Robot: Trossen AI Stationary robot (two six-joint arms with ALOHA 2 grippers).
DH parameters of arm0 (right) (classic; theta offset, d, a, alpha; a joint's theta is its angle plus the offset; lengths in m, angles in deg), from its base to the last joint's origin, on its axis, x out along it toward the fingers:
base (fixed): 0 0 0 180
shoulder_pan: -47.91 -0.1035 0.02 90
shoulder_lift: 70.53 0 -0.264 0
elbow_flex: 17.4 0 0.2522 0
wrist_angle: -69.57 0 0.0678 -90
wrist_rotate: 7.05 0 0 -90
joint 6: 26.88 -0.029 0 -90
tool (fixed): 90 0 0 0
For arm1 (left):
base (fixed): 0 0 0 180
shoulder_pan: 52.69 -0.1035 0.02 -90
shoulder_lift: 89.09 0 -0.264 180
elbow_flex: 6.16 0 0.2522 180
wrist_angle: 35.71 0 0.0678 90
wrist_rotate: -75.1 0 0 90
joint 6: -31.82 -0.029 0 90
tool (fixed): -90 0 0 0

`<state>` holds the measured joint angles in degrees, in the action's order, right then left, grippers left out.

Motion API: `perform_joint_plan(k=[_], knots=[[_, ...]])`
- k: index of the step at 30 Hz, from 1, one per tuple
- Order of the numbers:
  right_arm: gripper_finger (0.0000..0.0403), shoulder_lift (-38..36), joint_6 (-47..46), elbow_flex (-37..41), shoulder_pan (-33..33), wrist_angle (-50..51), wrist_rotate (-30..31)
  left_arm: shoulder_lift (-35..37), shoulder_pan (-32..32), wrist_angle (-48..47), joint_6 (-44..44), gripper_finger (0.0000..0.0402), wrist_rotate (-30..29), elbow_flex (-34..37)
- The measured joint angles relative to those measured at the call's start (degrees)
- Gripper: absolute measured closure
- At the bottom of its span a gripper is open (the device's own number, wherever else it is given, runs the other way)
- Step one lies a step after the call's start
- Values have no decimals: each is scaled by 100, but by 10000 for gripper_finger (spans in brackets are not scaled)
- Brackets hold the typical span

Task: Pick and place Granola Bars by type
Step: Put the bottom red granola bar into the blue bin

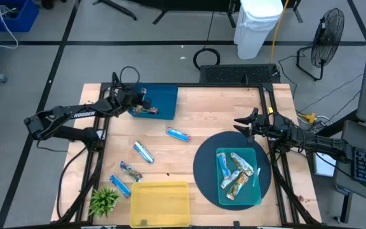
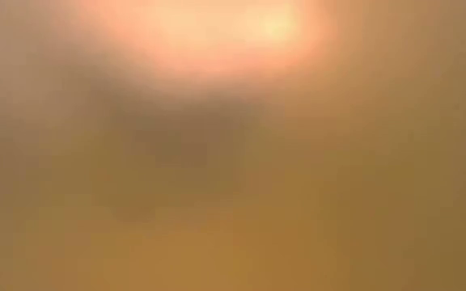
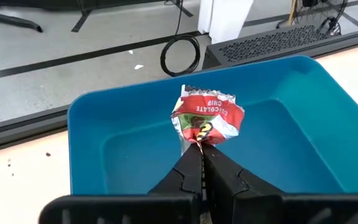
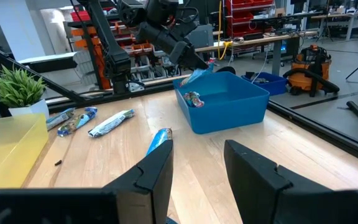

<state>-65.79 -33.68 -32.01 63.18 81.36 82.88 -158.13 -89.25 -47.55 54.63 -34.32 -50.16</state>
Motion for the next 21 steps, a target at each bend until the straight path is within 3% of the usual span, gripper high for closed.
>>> perform_joint_plan(k=[7,15,21], knots=[[268,0,2,0,1,0,-1,0,1,-2,0,397,136,0],[268,0,1,-1,1,0,0,2,0,-2,-2,359,137,0],[268,0,0,-2,0,0,0,2,0,-9,-2,356,138,0]])
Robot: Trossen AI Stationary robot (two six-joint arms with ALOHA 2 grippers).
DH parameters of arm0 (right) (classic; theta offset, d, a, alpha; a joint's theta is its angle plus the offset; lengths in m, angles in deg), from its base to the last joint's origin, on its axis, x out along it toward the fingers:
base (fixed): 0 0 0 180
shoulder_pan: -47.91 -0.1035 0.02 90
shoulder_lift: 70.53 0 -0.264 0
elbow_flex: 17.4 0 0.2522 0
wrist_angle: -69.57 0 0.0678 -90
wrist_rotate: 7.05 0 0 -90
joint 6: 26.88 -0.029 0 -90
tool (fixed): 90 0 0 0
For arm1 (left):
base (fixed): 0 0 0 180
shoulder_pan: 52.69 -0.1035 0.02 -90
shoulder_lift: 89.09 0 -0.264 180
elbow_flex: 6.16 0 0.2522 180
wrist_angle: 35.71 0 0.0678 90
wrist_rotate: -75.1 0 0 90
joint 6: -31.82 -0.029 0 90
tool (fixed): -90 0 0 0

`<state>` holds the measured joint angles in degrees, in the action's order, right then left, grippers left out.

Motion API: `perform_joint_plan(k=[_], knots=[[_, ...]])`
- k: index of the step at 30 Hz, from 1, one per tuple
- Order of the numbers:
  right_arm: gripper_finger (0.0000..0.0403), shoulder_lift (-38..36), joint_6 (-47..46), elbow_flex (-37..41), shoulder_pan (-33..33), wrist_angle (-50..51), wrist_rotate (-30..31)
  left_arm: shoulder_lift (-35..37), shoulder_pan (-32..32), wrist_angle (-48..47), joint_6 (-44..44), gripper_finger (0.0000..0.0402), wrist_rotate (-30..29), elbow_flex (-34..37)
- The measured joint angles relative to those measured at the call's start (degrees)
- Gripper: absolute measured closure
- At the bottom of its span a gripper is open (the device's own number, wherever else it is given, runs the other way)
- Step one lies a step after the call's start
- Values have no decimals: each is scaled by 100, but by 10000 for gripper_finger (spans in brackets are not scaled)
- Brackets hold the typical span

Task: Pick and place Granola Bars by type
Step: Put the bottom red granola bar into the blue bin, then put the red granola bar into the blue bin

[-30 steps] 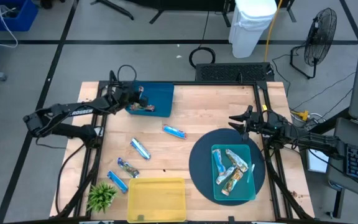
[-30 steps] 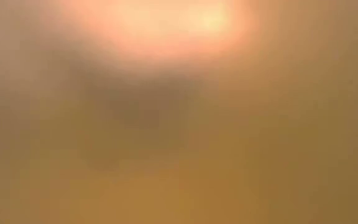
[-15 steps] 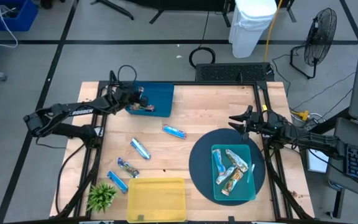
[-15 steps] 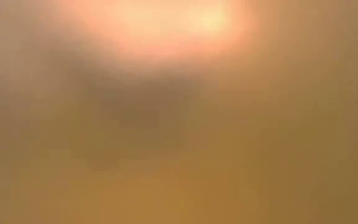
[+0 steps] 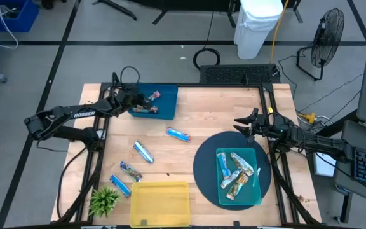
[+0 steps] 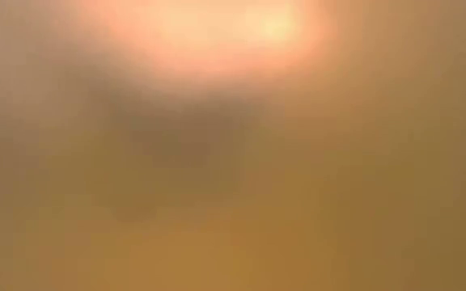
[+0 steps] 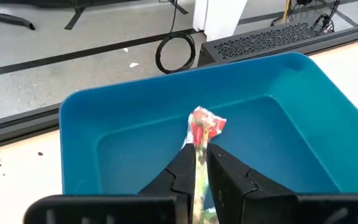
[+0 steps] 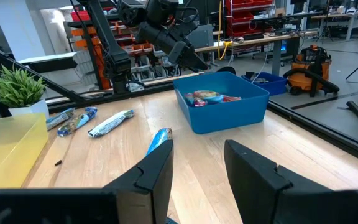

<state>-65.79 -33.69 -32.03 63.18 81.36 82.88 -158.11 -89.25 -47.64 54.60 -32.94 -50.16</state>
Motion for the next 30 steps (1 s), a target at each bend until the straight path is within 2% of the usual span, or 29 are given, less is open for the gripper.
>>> perform_joint_plan(k=[5,7,8,12,14,17,20,22,25,30], knots=[[268,0,1,0,2,0,0,0,0,-2,-34,355,4,0],[268,0,1,0,1,0,0,0,0,20,-172,355,239,0],[268,0,2,0,2,0,0,0,-4,100,-373,355,630,0],[268,0,0,0,2,0,0,0,327,1119,-1366,355,2893,0],[268,0,2,0,0,0,-1,0,751,1822,-1715,355,3300,-1],[268,0,1,0,2,0,-2,7,1528,2195,-2658,355,2920,-133],[268,0,2,2,0,0,-2,-57,2296,1897,-3512,355,2023,-485],[268,0,2,0,0,0,0,-269,2725,1746,-3772,354,1347,-814],[268,0,2,1,2,0,-2,-592,3163,1135,-3951,354,646,-1355],[268,4,1,0,1,0,-1,-1507,3438,-505,-3931,337,120,-2507]])
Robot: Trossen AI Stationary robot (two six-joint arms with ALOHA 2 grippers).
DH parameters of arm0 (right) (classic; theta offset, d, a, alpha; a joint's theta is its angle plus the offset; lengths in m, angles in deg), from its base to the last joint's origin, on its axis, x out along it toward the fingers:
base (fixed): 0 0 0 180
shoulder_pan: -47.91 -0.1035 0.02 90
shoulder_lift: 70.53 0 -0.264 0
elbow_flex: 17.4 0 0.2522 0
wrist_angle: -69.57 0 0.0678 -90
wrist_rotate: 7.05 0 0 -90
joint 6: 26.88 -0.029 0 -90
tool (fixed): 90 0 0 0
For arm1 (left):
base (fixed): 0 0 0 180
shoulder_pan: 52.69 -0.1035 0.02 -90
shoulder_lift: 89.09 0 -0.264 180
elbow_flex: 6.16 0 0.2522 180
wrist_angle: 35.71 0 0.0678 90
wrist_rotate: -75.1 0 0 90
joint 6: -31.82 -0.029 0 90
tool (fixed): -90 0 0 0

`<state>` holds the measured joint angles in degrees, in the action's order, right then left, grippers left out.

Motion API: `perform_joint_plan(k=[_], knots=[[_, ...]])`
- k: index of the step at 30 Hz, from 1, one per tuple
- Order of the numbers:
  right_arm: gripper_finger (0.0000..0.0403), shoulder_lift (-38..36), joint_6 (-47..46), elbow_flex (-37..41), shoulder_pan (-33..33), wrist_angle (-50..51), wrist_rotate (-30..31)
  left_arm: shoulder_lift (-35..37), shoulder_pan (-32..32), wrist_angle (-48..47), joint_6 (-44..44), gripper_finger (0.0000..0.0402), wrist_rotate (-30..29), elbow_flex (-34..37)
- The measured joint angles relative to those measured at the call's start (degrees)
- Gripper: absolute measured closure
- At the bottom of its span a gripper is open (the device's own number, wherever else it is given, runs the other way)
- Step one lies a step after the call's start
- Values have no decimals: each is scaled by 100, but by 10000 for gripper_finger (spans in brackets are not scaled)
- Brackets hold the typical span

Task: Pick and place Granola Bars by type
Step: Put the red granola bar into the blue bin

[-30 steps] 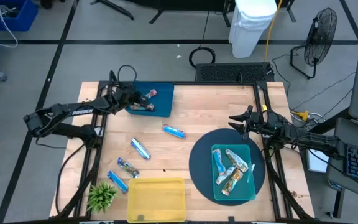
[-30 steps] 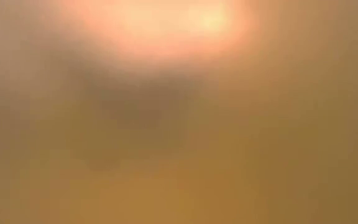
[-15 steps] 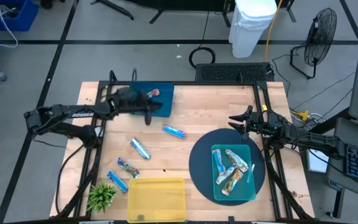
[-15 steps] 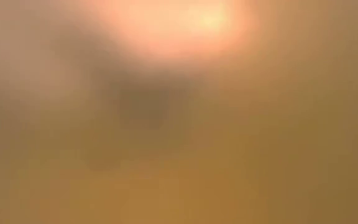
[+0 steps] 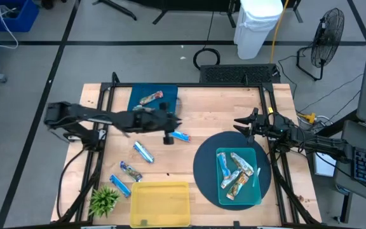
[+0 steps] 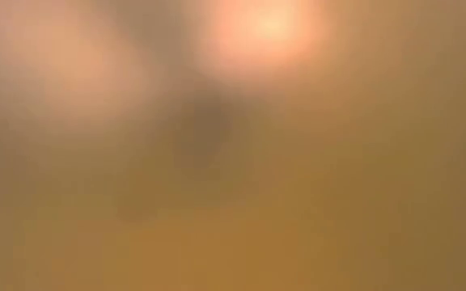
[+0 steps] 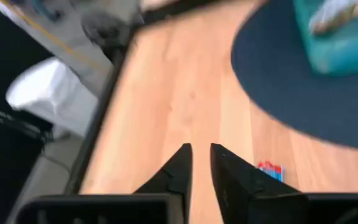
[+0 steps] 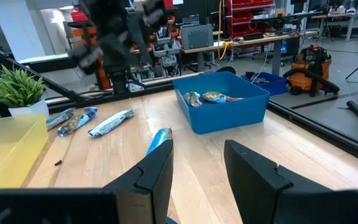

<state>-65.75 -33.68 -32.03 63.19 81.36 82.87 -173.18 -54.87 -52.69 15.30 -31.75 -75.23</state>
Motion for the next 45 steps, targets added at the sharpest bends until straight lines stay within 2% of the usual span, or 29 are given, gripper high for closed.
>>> perform_joint_plan(k=[6,9,14,17,24,34,45], knots=[[268,0,1,2,1,-2,0,-1179,5,-955,-367,266,-20,-1195],[268,0,1,1,0,-2,1,-1690,17,-1319,-611,241,194,-1661],[268,0,1,2,1,-2,1,-2358,33,-2033,-626,230,771,-2224],[268,0,1,0,-1,0,1,-2695,32,-2331,-626,229,802,-2454],[268,0,1,0,-1,-1,1,-3144,-4,-2461,-497,229,798,-2573],[268,0,1,2,0,0,-1,-3150,-34,-2833,-95,229,836,-2573],[268,2,1,0,-1,-2,1,-3371,-194,-2890,141,229,1212,-2568]])
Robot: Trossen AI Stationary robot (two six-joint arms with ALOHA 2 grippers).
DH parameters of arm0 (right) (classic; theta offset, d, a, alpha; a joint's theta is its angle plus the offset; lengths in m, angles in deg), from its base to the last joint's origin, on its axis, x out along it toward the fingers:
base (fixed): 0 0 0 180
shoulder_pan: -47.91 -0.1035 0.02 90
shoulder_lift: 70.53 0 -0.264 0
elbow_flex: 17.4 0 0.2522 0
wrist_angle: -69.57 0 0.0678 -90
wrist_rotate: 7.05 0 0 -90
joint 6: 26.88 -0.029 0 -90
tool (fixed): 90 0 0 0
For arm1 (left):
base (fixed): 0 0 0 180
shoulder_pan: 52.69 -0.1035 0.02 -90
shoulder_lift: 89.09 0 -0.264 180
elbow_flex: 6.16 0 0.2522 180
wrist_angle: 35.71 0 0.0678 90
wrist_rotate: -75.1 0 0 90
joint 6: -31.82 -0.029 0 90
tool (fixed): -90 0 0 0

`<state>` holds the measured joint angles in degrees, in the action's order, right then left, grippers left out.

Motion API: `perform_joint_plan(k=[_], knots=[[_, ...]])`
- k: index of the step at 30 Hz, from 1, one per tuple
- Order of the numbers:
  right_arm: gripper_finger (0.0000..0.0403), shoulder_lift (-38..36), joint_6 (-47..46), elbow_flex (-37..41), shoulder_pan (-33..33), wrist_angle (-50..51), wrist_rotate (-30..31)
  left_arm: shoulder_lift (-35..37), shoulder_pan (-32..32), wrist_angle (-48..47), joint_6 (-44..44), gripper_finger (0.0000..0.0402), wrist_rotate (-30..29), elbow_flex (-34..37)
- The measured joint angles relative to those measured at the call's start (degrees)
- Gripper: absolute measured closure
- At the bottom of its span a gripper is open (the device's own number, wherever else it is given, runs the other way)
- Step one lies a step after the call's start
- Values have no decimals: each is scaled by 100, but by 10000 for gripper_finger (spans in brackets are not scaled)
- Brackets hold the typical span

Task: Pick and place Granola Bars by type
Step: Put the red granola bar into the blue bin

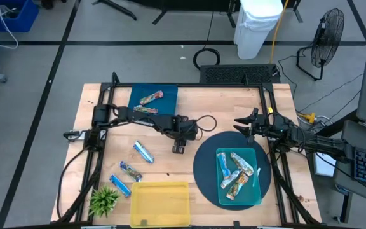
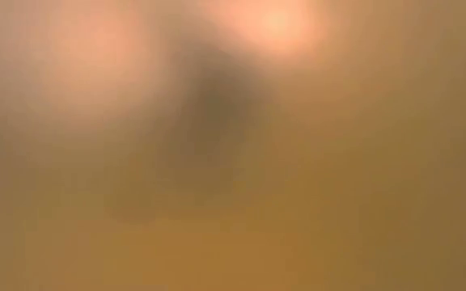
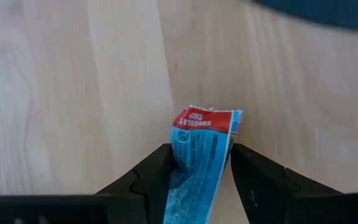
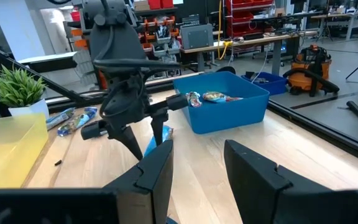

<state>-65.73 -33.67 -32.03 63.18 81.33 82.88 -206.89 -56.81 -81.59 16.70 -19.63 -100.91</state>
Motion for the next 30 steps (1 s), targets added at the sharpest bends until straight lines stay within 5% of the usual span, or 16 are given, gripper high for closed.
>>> perform_joint_plan(k=[11,20,30], knots=[[268,0,0,1,1,0,0,0,11,181,26,237,-26,0],[268,0,0,2,0,0,-2,7,-2,89,-14,385,63,0],[268,0,-2,1,2,1,-1,300,78,140,-197,392,53,9]])
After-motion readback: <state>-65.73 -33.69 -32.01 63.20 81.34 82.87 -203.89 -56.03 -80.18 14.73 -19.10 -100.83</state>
